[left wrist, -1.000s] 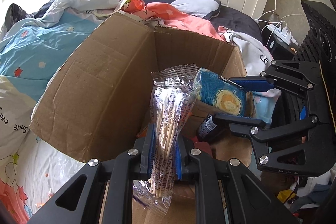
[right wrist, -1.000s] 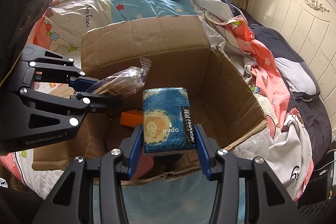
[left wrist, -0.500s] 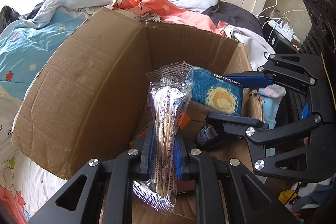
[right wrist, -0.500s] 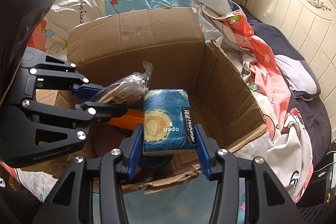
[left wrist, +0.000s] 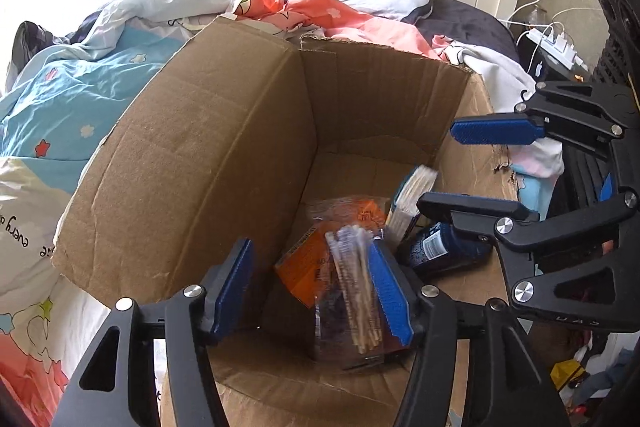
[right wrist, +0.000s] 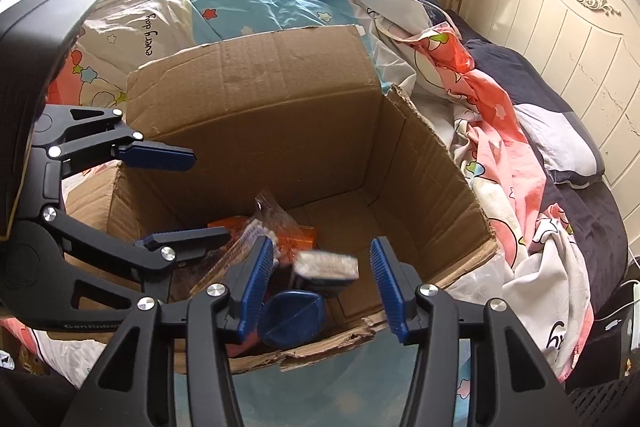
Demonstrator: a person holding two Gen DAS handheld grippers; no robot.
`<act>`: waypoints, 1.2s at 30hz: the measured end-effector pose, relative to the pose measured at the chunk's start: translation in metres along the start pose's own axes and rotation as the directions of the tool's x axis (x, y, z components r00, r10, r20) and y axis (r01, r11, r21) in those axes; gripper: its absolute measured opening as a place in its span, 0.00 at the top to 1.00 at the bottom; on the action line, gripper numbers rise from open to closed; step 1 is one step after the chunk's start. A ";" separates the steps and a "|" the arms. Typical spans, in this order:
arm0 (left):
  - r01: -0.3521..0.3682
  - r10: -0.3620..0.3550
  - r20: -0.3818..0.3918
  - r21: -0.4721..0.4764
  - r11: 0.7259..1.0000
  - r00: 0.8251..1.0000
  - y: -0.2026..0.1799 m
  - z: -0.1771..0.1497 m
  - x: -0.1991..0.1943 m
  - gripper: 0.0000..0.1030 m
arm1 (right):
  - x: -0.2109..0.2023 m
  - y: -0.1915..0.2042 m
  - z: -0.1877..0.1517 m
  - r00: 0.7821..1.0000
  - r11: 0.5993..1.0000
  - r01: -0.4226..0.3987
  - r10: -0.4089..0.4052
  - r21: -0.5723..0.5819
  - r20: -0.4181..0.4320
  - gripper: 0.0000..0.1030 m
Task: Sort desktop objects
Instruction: 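Open both tools to drop the swab bag and tissue pack into the box, then withdraw both tools from the box toward the orange and pink tubes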
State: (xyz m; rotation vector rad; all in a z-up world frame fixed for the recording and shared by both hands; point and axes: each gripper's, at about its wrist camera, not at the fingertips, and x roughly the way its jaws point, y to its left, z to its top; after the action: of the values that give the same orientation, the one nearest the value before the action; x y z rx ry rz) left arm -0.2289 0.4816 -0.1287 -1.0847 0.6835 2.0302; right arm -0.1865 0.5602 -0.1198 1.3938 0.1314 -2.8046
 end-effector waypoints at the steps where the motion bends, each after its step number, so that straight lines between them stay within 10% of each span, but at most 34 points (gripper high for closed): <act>1: -0.009 0.009 -0.002 0.005 1.000 1.000 0.000 0.000 0.000 0.35 | -0.001 -0.001 0.001 1.000 1.000 0.006 -0.006 0.007 0.006 0.47; 5: -0.005 0.005 0.004 0.012 1.000 1.000 -0.003 -0.002 -0.005 0.19 | -0.009 -0.001 0.005 0.999 1.000 0.010 -0.011 0.025 0.034 0.27; 36: -0.074 0.077 0.009 -0.179 0.981 0.997 0.102 -0.103 -0.128 0.02 | -0.084 0.146 0.033 0.995 0.996 -0.040 0.047 -0.079 0.093 0.27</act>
State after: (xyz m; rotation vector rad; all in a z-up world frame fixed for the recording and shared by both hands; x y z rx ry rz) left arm -0.2128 0.3018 -0.0592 -1.1580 0.5494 2.1973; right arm -0.1557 0.4094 -0.0439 1.2297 0.2033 -2.7918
